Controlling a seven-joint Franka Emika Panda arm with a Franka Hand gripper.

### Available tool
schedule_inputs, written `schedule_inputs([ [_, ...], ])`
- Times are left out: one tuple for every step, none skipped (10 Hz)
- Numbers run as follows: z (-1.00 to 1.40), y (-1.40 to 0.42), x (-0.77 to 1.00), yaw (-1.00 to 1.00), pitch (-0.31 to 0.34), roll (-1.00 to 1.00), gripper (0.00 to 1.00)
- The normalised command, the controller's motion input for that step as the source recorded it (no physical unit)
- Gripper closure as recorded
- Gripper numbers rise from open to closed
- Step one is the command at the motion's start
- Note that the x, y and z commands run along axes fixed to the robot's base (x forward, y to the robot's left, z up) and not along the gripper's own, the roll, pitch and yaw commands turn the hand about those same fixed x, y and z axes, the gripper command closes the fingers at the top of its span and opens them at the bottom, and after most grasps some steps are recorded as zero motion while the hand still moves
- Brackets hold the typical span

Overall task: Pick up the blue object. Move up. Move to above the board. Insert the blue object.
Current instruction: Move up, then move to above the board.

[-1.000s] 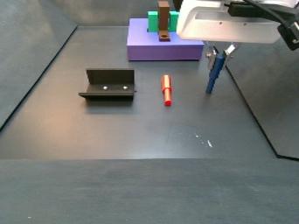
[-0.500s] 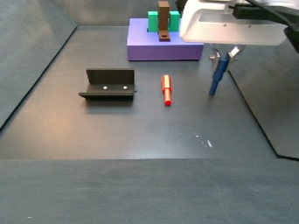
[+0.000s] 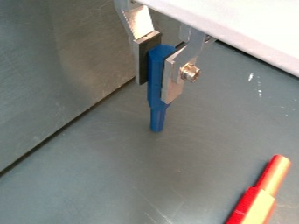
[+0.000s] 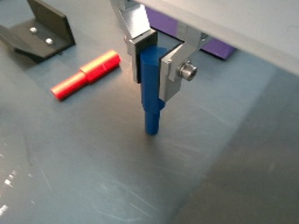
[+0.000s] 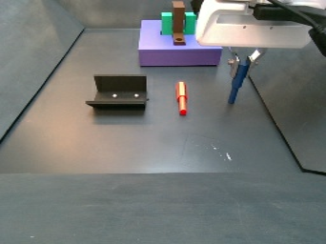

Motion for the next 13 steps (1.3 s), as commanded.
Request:
schedule_inputs([
  [0.81,0.00,-0.04,-0.05,0.016,0.00,1.00],
  [0.60,0.02,-0.09,-0.05,0.039,0.02,1.00],
  [0.41,0.03,-0.08,-0.04,0.024,0.05,1.00],
  [1.40,0.00,0.00,0.00,0.000,0.00,1.00],
  [1.40,0.00,0.00,0.01,0.025,0.00,1.00],
  [1.40,0.00,-0.05,0.01,0.049,0.03,1.00],
  [1.40,0.00,-0.02,0.01,0.023,0.04,1.00],
  [1.40,0.00,0.08,0.01,0.068,0.01,1.00],
  [0.70,0.00,0.05,0.01,0.107,0.00,1.00],
  [0.22,-0.01,0.03,0.01,0.075,0.00,1.00],
  [0.21,-1.40,0.73,0.05,0.294,0.16,1.00],
  [0.21,-1.40,0.72,0.05,0.307,0.16,1.00],
  [0.20,-1.40,0.77,0.05,0.343,0.16,1.00],
])
